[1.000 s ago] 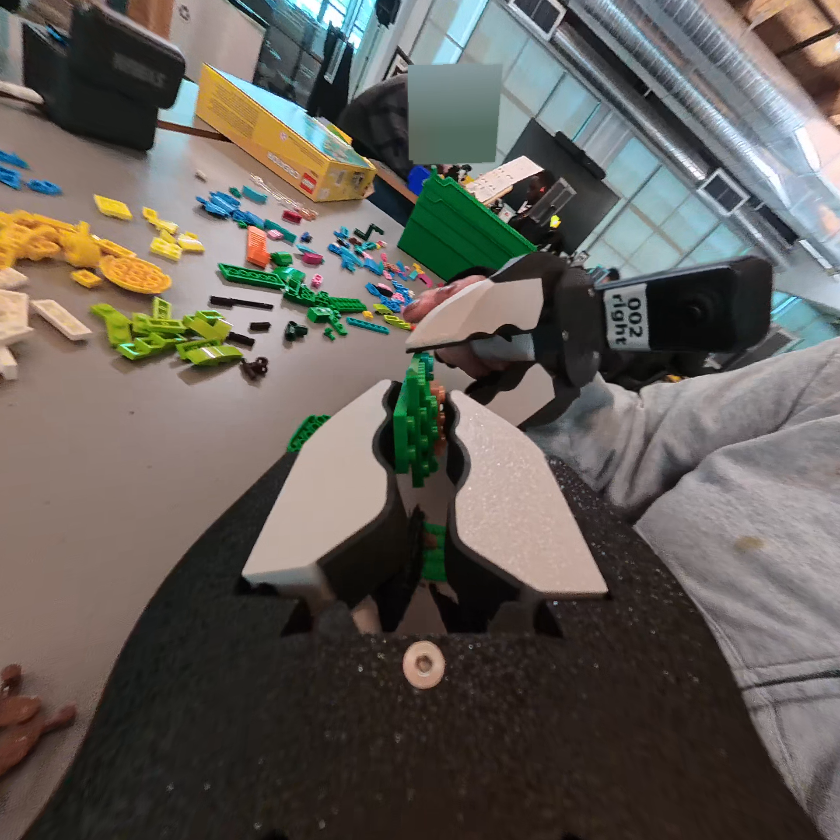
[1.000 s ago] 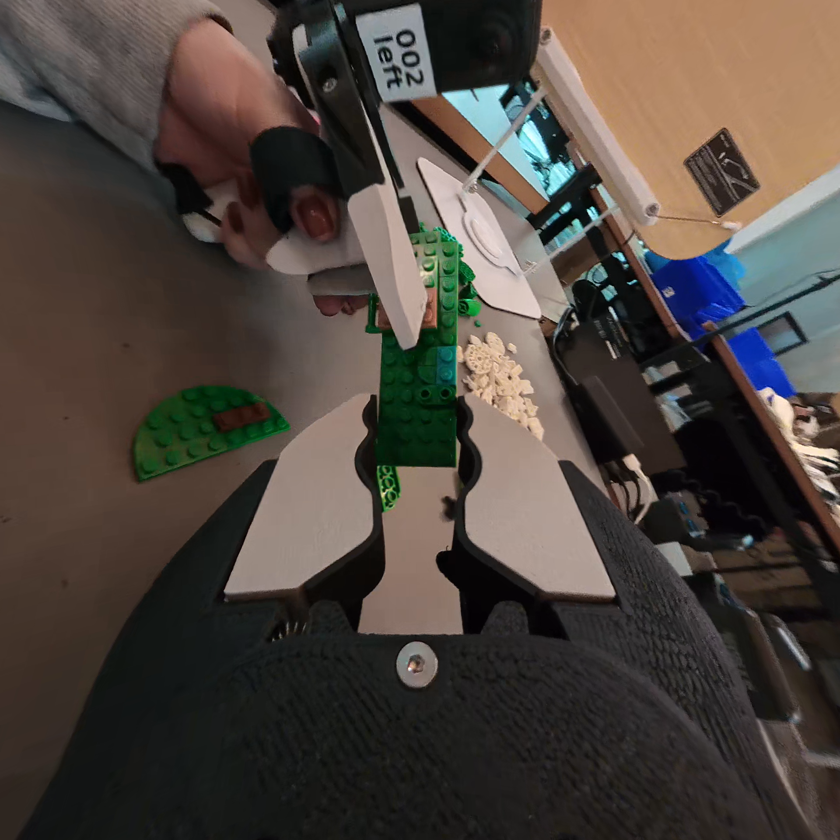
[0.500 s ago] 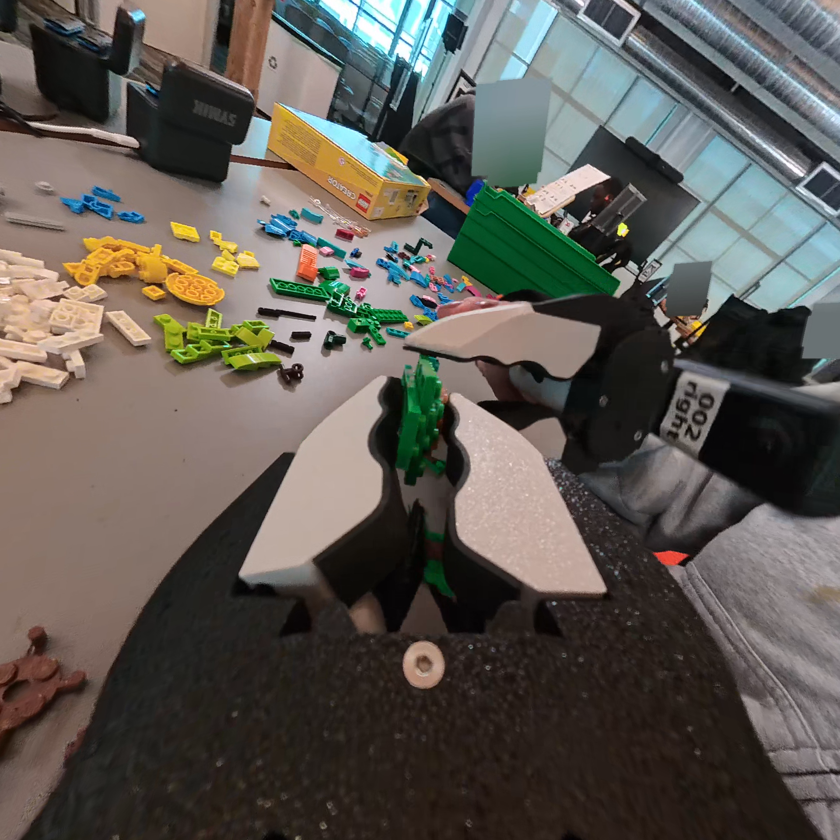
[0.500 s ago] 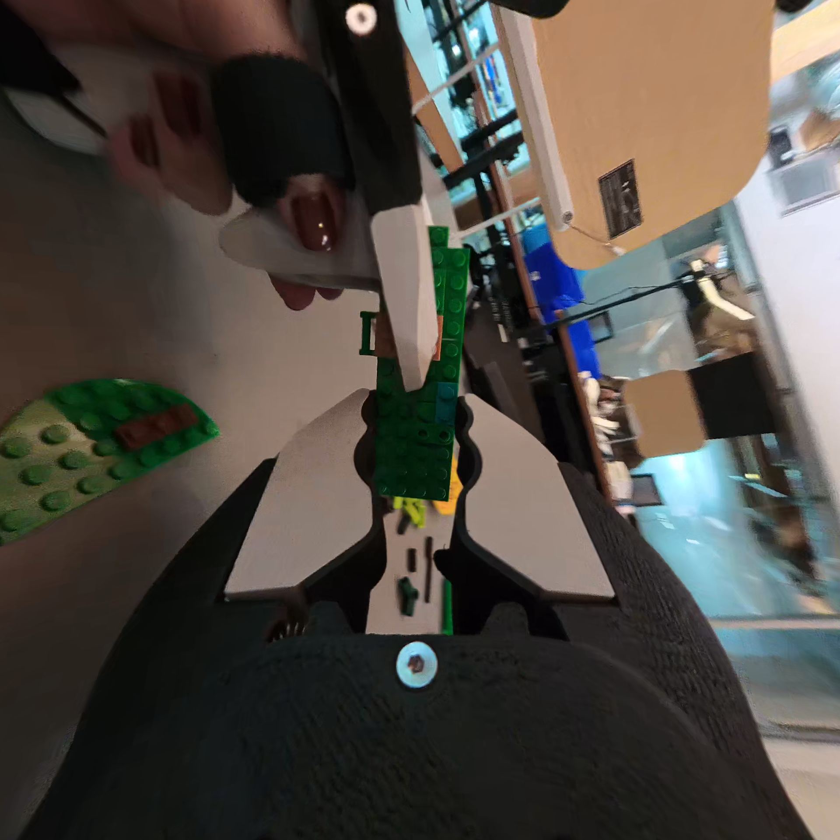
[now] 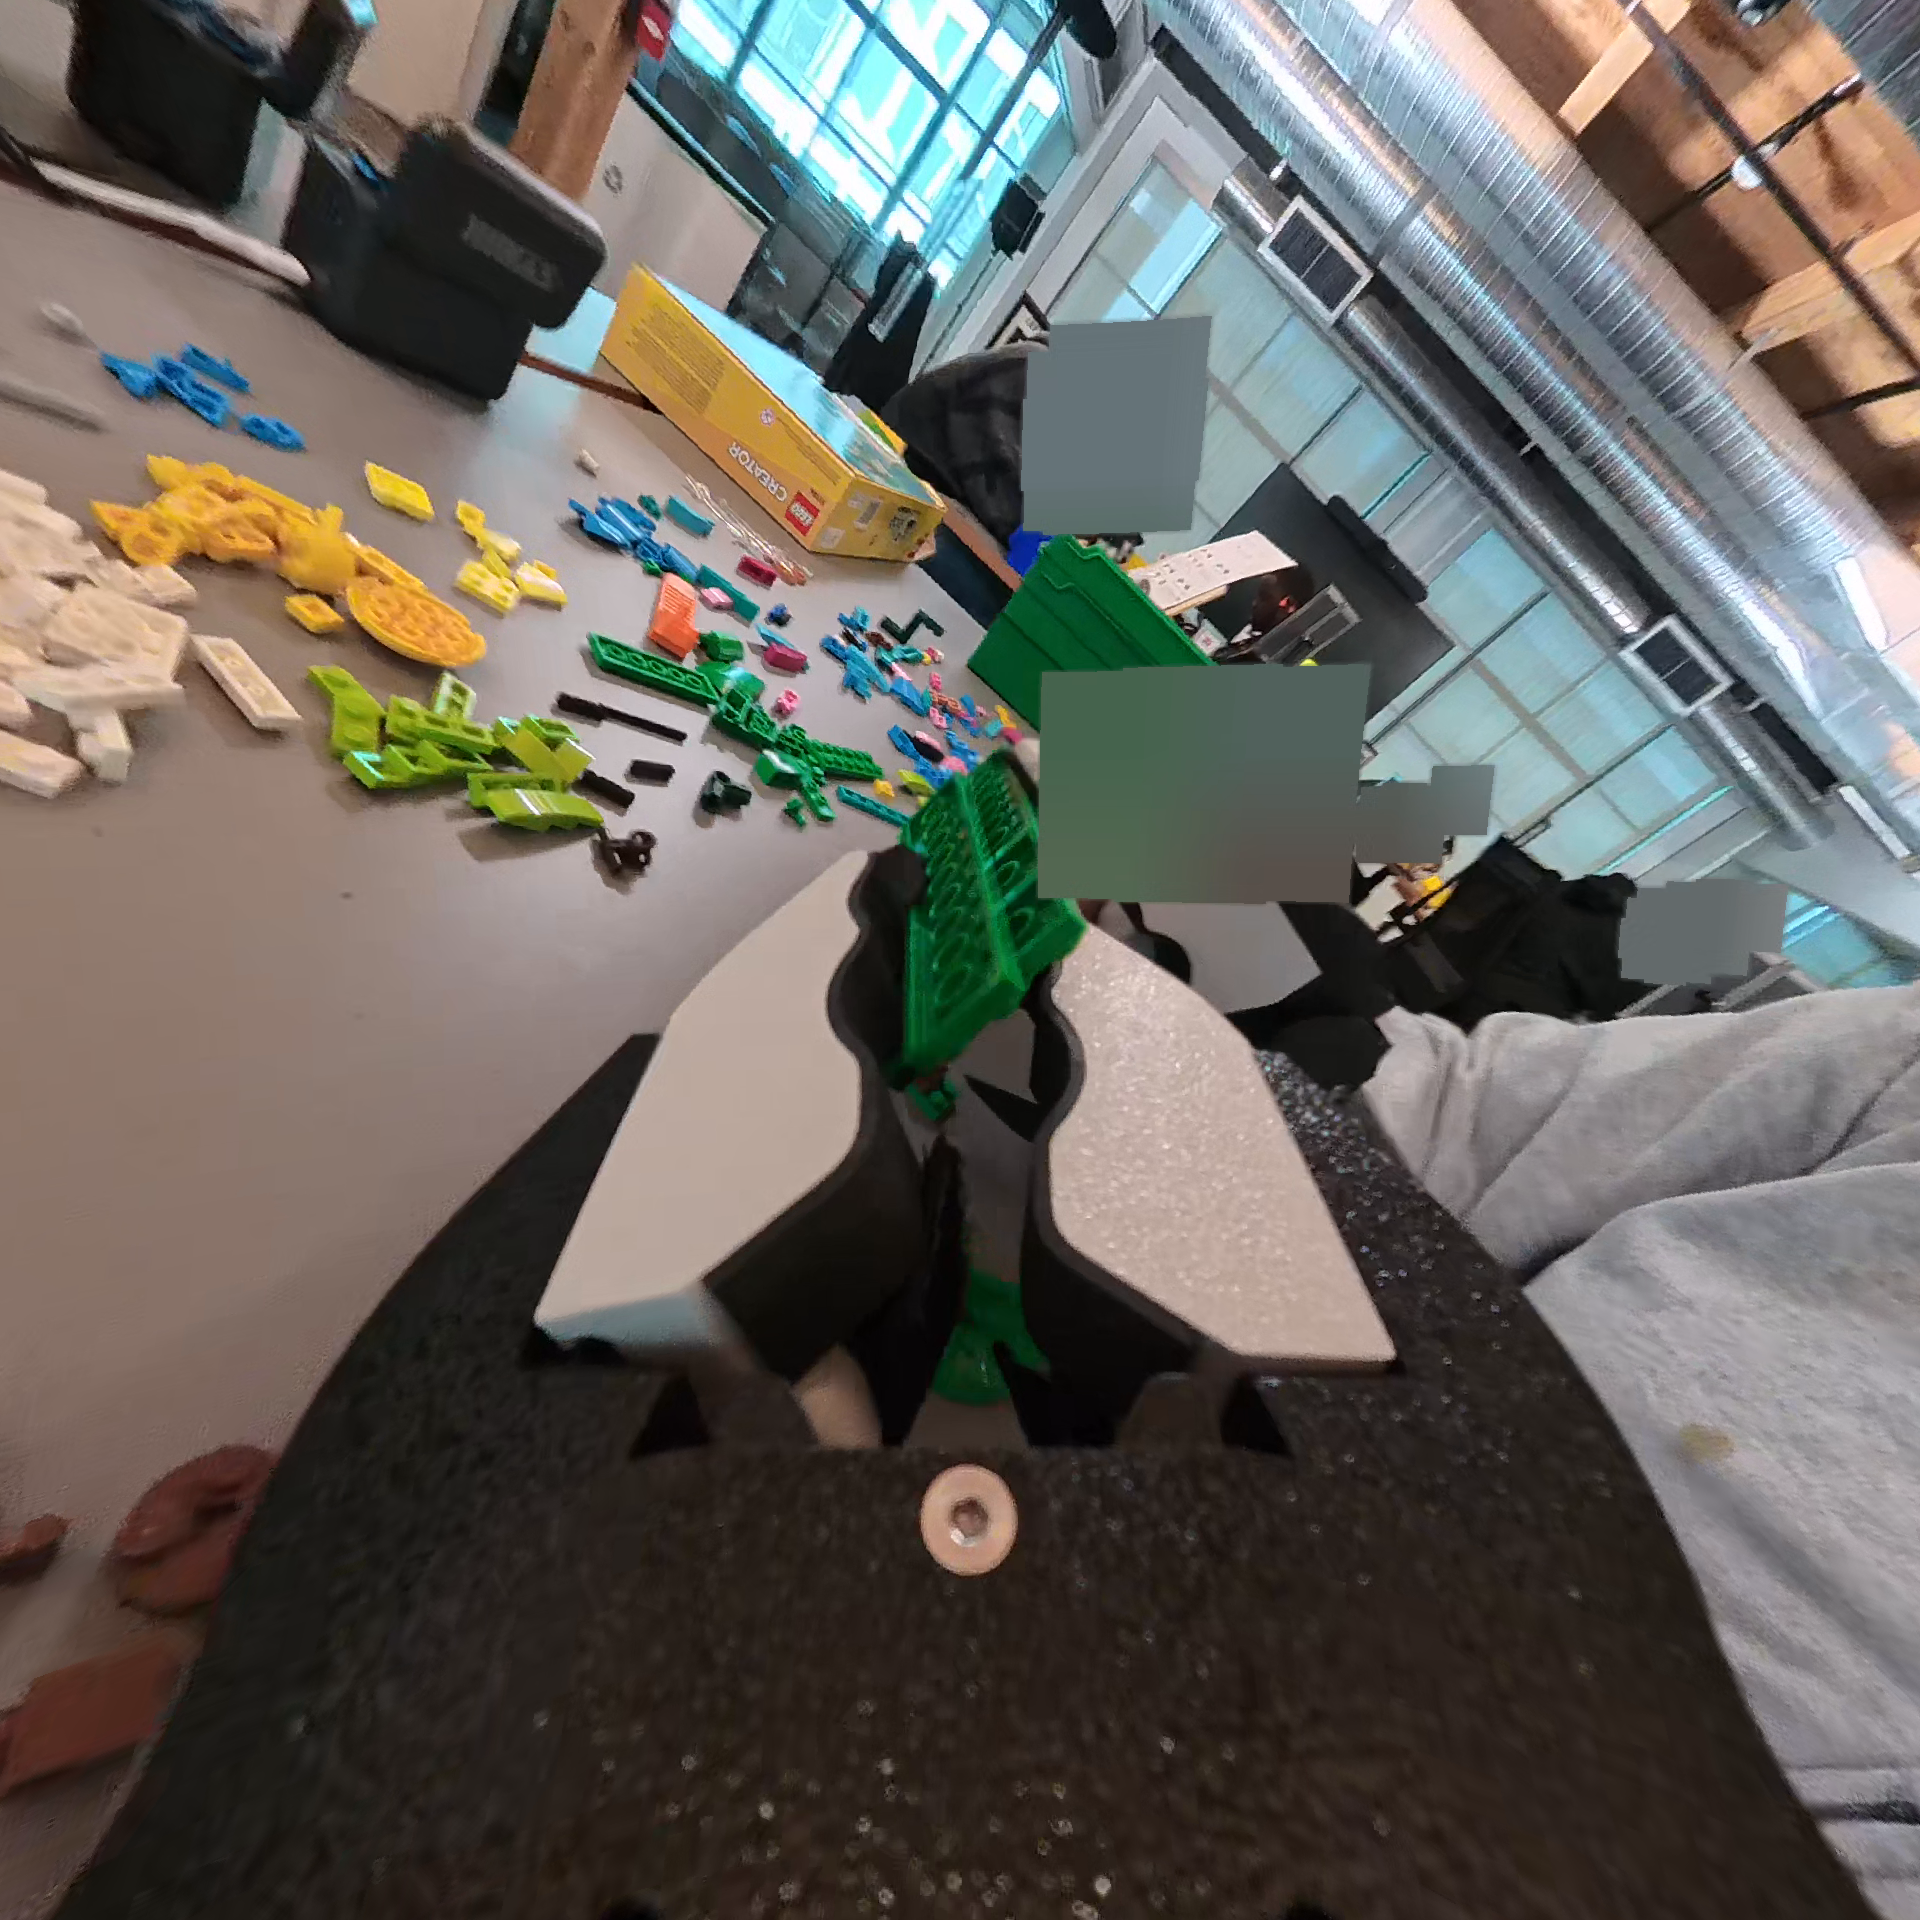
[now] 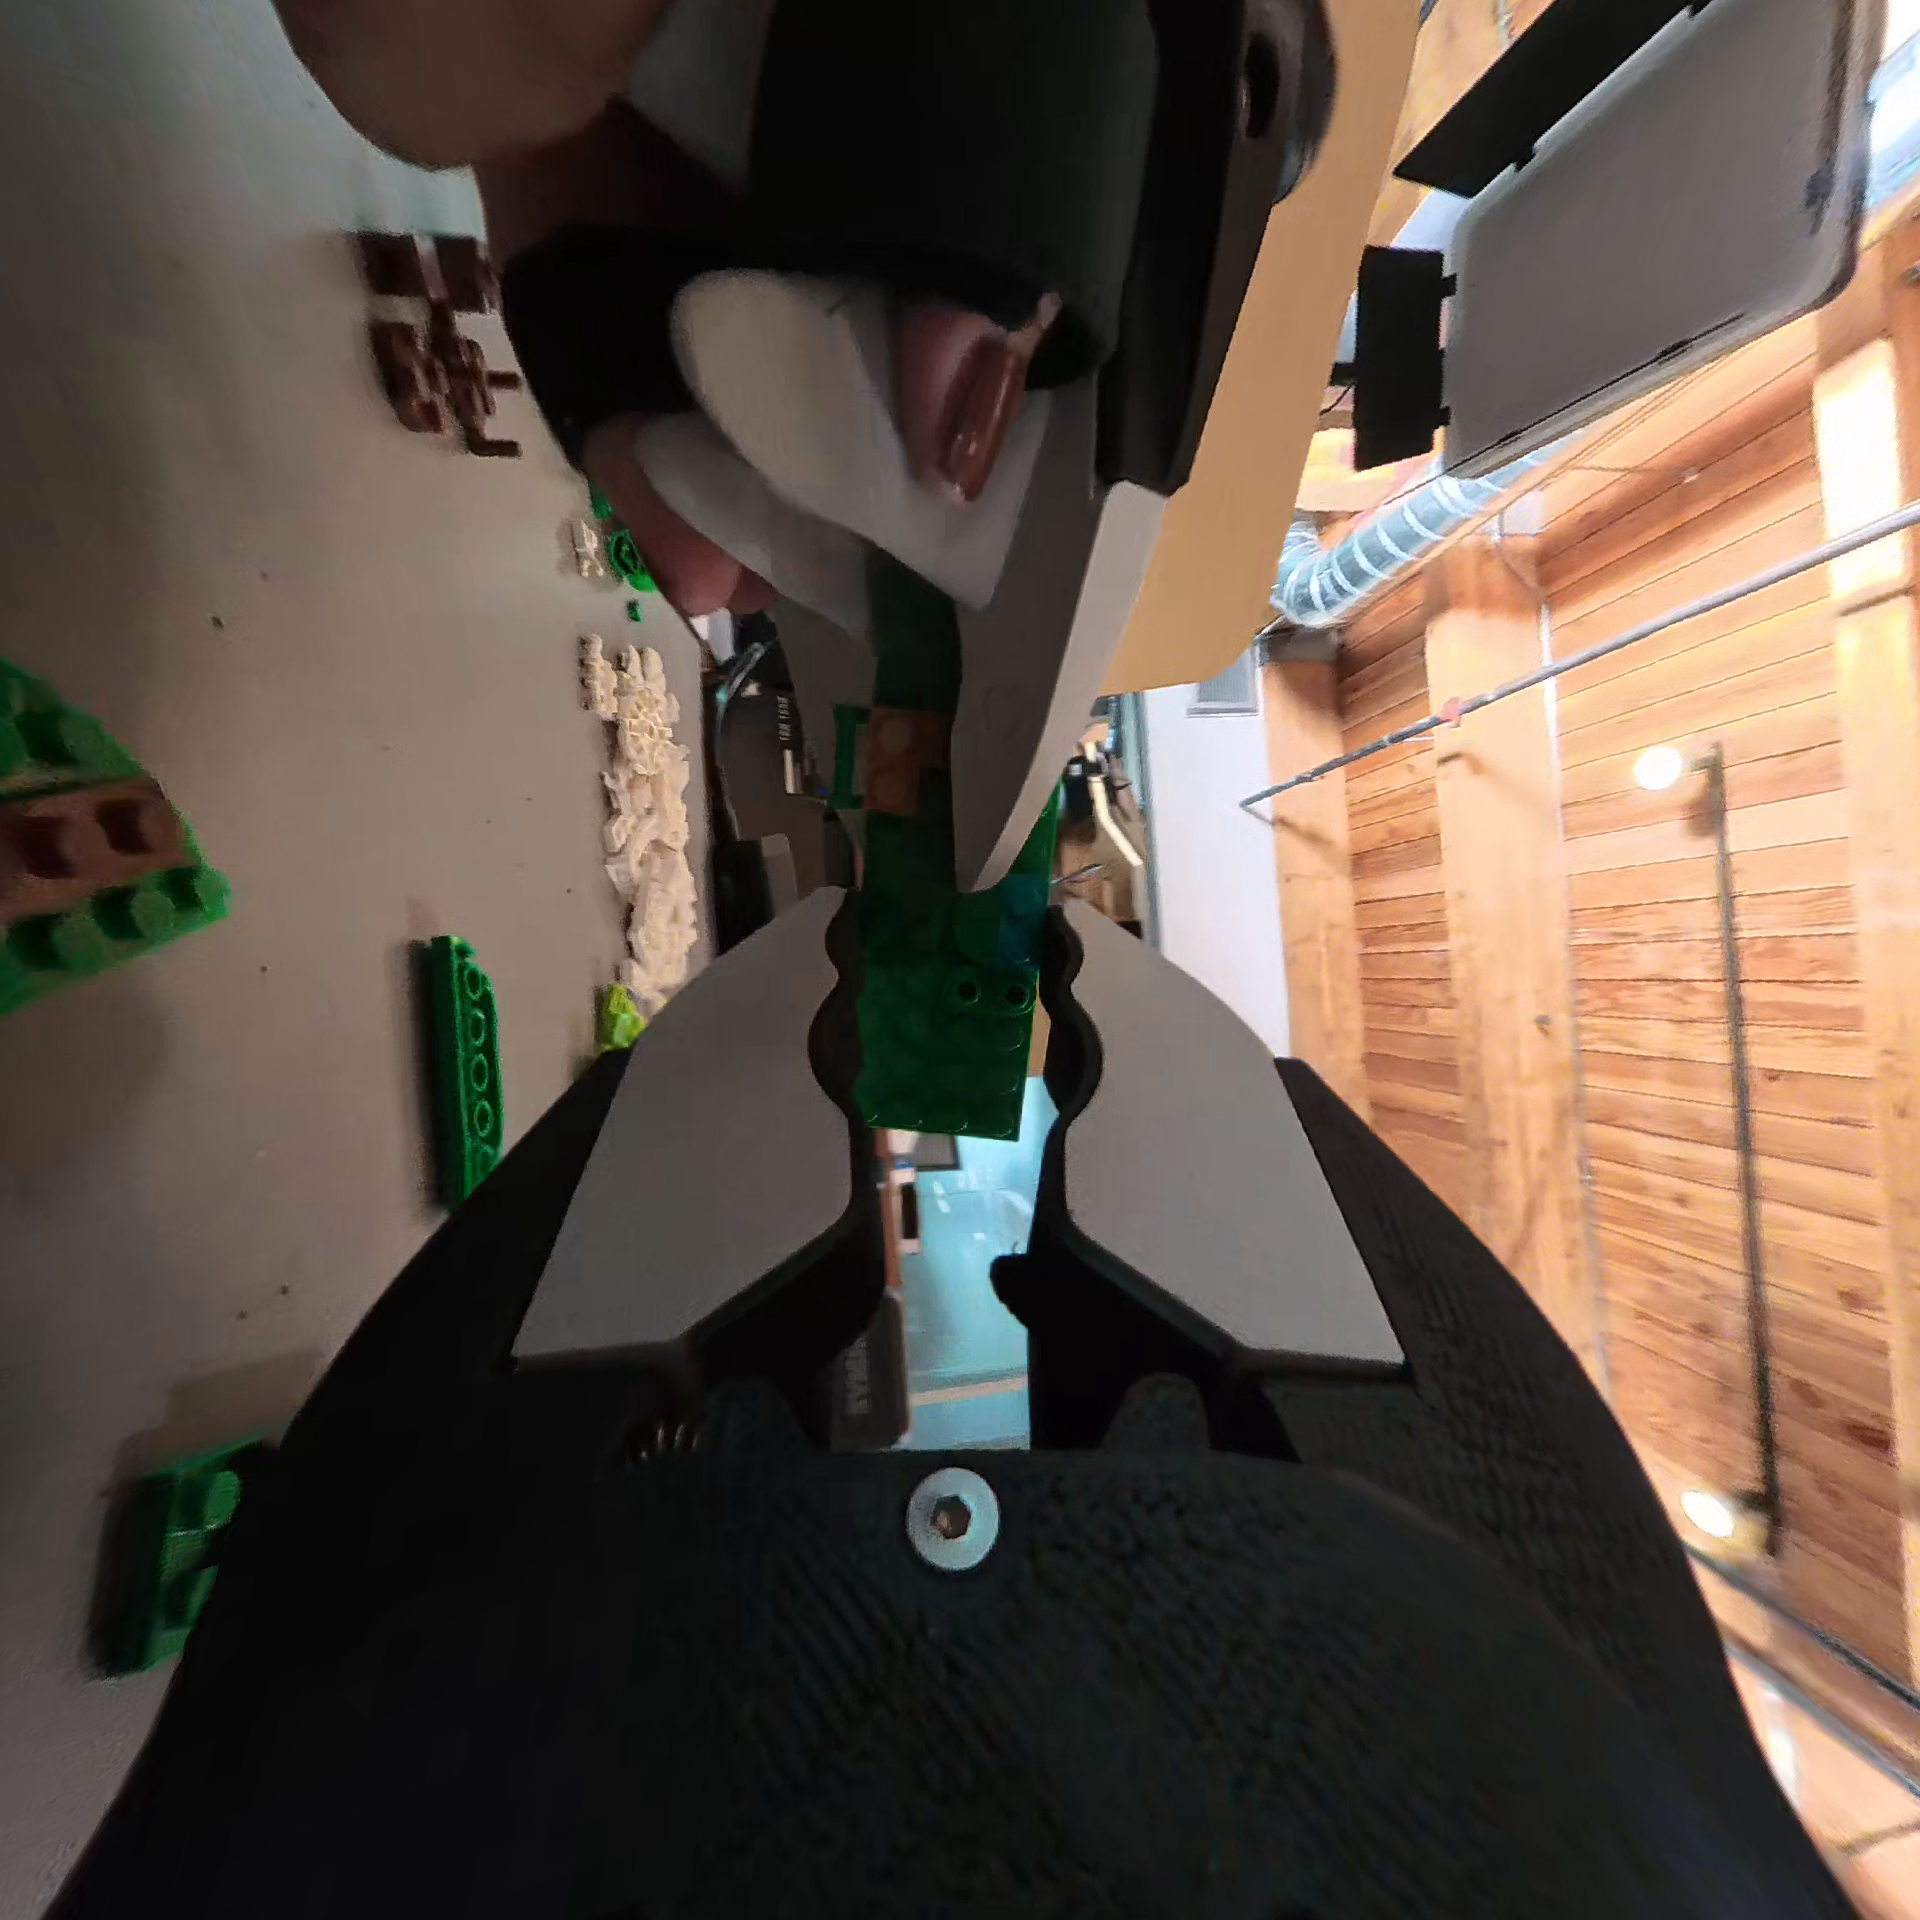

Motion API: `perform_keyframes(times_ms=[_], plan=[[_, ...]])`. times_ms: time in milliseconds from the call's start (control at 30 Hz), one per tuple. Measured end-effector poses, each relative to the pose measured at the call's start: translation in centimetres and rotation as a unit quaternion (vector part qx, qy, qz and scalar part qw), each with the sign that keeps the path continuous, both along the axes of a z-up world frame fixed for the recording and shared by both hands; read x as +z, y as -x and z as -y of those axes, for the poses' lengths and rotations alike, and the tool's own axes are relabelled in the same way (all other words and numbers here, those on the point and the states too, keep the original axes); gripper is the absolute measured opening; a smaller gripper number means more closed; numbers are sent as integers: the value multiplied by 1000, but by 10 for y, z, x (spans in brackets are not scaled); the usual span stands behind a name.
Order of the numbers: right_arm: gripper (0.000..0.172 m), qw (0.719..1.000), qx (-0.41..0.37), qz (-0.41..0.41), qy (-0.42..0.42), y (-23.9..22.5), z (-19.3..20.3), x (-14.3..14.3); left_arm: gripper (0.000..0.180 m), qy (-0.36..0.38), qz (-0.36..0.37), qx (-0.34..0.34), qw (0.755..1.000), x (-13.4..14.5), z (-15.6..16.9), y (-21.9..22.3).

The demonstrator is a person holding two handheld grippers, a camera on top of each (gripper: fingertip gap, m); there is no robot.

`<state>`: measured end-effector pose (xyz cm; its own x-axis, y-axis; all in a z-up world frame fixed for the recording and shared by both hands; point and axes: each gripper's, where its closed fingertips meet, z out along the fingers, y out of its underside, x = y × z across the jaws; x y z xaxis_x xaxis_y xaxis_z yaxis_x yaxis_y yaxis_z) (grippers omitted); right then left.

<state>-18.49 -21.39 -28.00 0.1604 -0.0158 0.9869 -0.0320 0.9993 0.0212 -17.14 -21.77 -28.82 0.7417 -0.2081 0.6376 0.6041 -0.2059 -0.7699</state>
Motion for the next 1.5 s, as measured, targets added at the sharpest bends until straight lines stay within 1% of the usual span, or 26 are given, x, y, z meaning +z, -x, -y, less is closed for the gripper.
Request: perform_keyframes(times_ms=[33,167,233,267,300,333,433,533,667,767,900,967,1067,1167,1200,1267,1367,1433,1500], plan=[[31,1000,0,-8,-16,0,0,0,21,-2,10,-3,1000,0,0,0],[31,999,14,-23,-38,-2,0,-1,22,1,16,-9,1000,-1,-1,-2],[31,998,23,-34,-53,-4,1,1,22,-5,35,-11,999,1,-1,-2],[7,994,35,-58,-83,-8,4,3,16,-28,80,-6,996,8,1,3],[6,988,40,-77,-124,-11,9,3,16,-35,134,-22,990,12,3,4],[5,988,43,-79,-128,-11,10,0,16,-36,142,-27,989,10,4,4],[5,995,56,-46,-71,-9,8,-2,16,-22,89,-20,996,8,2,5],[5,998,59,-2,-34,-6,6,-11,17,7,9,6,1000,0,1,9],[5,996,72,52,28,-7,0,-19,17,32,-55,63,996,-8,1,25],[5,982,73,143,103,-6,-7,-35,17,44,-88,103,990,-7,4,38],[4,955,51,199,215,0,-24,-35,17,32,-122,181,975,0,11,59],[4,937,47,219,268,4,-32,-32,17,-9,-132,252,959,15,22,77],[4,900,73,267,337,16,-26,-28,17,-46,-168,359,917,43,56,114],[4,868,112,332,351,41,4,-29,17,-70,-205,470,856,70,108,158],[4,855,126,359,352,50,18,-32,17,-72,-208,497,839,74,125,170],[4,835,152,398,349,73,48,-37,17,-72,-200,539,815,76,153,190],[4,814,169,440,339,108,85,-46,17,-73,-180,570,799,70,176,208],[4,793,179,476,336,124,107,-55,17,-70,-175,575,796,67,180,212],[4,784,176,501,322,135,122,-63,17,-70,-179,572,797,67,179,212]])
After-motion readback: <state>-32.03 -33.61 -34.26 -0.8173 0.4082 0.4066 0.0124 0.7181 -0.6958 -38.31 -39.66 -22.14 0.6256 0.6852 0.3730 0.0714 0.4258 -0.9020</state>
